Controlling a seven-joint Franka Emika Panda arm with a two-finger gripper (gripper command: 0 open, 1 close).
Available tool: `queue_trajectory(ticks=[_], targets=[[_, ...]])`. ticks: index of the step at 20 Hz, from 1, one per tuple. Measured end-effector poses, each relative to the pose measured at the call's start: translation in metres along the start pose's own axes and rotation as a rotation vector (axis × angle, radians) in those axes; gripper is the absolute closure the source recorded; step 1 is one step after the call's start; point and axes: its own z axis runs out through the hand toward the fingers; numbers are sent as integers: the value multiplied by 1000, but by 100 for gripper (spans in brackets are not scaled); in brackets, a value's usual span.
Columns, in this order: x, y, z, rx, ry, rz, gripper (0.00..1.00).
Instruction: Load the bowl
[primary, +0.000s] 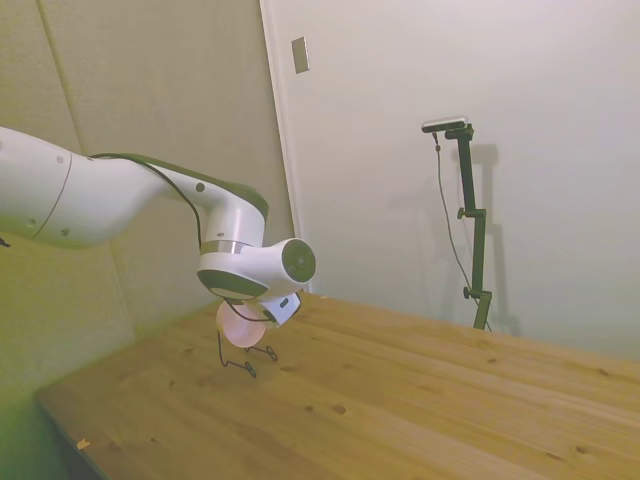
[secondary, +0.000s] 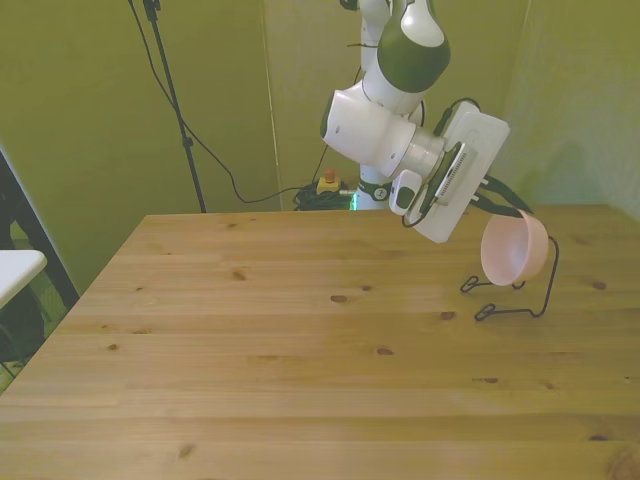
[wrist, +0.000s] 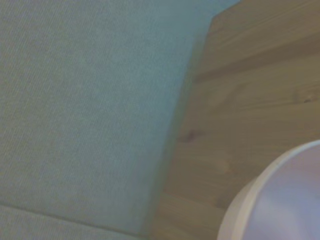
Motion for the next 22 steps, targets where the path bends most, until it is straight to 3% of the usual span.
queue_trajectory(ticks=[22], targets=[[11,28,13,10,-11,33,100]])
